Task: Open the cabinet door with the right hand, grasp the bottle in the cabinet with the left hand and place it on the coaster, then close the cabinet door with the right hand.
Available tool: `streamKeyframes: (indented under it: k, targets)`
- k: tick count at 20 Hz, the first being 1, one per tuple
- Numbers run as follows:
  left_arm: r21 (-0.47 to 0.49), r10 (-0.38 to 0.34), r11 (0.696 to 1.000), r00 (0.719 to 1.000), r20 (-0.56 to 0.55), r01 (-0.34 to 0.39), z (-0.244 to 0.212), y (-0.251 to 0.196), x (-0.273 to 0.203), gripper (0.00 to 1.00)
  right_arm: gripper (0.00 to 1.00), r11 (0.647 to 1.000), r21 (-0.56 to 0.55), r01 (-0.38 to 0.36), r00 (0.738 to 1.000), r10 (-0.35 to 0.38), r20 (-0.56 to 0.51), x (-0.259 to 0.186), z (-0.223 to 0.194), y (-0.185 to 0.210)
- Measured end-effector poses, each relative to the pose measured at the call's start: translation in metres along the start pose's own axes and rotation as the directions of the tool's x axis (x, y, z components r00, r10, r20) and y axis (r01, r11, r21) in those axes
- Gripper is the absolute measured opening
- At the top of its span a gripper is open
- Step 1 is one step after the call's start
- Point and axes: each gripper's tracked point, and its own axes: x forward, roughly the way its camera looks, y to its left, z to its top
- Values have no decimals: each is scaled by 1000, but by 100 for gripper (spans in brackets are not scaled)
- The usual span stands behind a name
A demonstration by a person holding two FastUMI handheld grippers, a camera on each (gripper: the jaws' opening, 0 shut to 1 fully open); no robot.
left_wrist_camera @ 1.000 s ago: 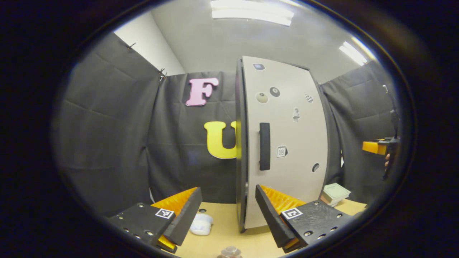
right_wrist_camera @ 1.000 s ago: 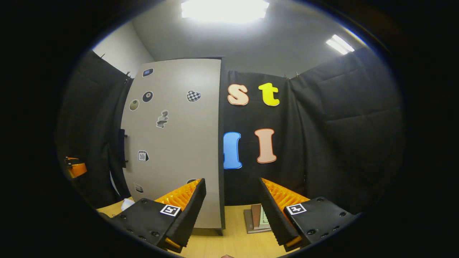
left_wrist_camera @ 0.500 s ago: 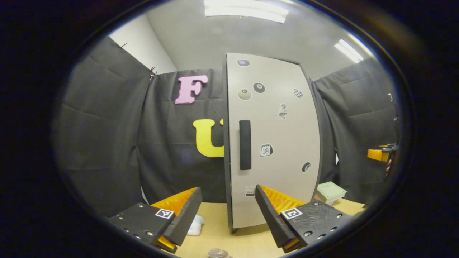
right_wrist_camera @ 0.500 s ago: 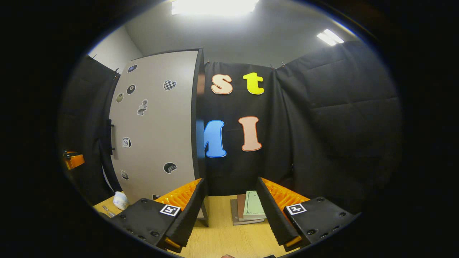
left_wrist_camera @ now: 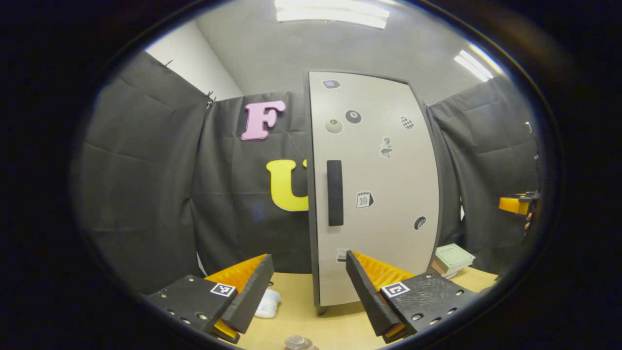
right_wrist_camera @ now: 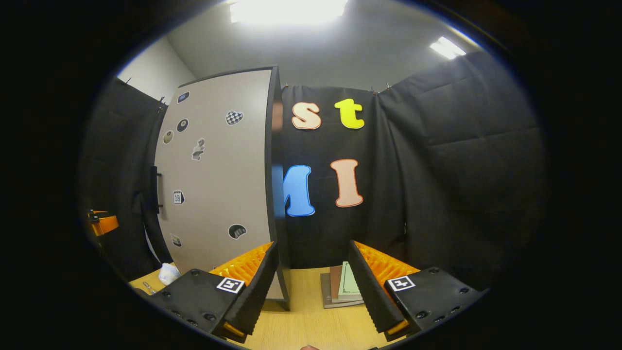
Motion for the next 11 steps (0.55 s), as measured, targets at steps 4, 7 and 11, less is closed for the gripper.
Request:
streamKeyframes:
  k: [4, 7, 11]
  targets:
    - [-5, 22, 1000, 1000, -3, -22, 3, 4, -1, 89, 92, 1000, 7, -13, 1000, 13, 8, 0, 5, 5]
    - [-4, 38, 999, 999, -4, -38, 5, 6, -3, 89, 84, 1000, -7, -20, 1000, 20, 12, -2, 7, 9]
    - [-6, 56, 998, 998, -6, -56, 8, 8, -5, 93, 84, 999, -25, -31, 999, 32, 14, -5, 8, 15]
